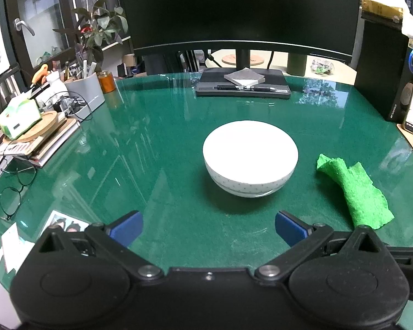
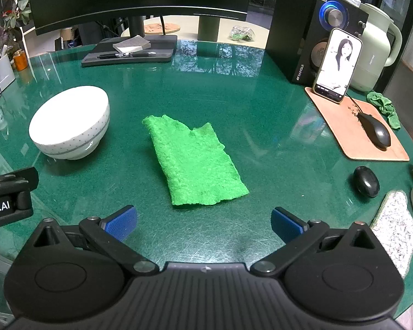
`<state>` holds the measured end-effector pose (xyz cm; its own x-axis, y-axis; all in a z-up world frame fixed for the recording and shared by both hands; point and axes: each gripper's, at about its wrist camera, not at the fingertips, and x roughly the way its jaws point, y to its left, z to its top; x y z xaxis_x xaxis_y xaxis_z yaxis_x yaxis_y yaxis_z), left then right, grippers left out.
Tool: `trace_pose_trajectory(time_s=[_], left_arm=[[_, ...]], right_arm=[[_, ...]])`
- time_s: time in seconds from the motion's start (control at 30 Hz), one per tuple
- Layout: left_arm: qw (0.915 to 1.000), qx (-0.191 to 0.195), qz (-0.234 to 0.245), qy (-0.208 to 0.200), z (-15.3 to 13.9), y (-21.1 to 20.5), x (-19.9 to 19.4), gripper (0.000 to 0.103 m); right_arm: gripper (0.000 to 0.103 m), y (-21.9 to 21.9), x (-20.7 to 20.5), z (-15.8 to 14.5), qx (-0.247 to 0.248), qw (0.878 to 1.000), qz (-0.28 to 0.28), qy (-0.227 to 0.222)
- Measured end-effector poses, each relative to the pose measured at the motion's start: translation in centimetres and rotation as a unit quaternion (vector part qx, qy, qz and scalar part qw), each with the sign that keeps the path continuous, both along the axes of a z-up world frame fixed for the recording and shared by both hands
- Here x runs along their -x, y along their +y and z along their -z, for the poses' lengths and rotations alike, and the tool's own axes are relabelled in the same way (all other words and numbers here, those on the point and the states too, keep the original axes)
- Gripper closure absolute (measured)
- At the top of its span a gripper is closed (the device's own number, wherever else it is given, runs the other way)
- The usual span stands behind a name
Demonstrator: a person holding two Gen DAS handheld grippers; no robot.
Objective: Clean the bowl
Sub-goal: 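Move both tools toward the white bowl and green cloth on the desk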
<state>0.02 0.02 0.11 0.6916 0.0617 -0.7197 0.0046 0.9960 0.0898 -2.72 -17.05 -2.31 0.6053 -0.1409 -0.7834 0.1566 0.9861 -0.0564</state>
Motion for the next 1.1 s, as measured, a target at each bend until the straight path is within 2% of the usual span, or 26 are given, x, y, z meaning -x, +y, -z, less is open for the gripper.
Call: trace_pose_trajectory(time_s=[0.43,0.5,0.57,0.6,0.63,0.7,0.73,0.77,0.8,0.87,1.03,1.1], left_arm=[[1.0000,-0.001,0.004,-0.009,0.2,-0.3,0.3,0.000],[0.9995,0.010,0.007,-0.029,-0.3,0.0,1.1,0.000],[0.9975,0.028,0.012,-0.064,-1.4,0.3,2.3,0.000],[0.9932,0.040,0.012,-0.109,-2.4,0.8,3.6,0.000],[0.9897,0.050,0.009,-0.134,-2.4,1.1,4.5,0.000],[0.9806,0.070,0.005,-0.183,-2.5,1.9,6.3,0.000],[0.9834,0.086,0.003,-0.160,-1.3,2.1,6.6,0.000],[0.9858,0.096,0.003,-0.138,-0.7,2.1,6.6,0.000],[0.9902,0.105,0.011,-0.091,0.6,1.8,6.3,0.000],[0.9946,0.090,0.014,-0.050,1.8,1.1,6.1,0.000],[0.9957,0.019,-0.015,-0.089,1.6,-0.7,8.2,0.000],[0.9961,0.000,-0.020,-0.086,1.6,-1.7,8.4,0.000]], right_arm=[[0.000,0.0,0.0,0.0,-0.008,1.000,-0.003,-0.006],[0.000,0.0,0.0,0.1,-0.009,1.000,-0.003,-0.007],[0.001,-0.1,0.8,-0.8,0.000,0.999,-0.004,-0.048],[0.001,-0.1,1.3,-1.2,0.005,0.998,-0.004,-0.069],[0.000,-0.1,1.7,-1.6,0.009,0.996,-0.004,-0.090],[0.000,-0.4,3.2,-3.0,0.014,0.987,-0.002,-0.161],[0.000,-0.9,4.0,-3.1,0.001,0.981,0.003,-0.196],[0.000,-1.5,4.5,-2.5,-0.025,0.978,0.006,-0.207],[0.000,-1.8,4.4,-2.1,-0.038,0.980,0.010,-0.196],[0.000,-1.9,3.3,-0.3,-0.052,0.992,0.019,-0.116],[0.000,-1.3,3.6,0.8,-0.051,0.995,0.004,-0.082],[0.000,-1.0,3.7,0.5,-0.037,0.996,0.005,-0.081]])
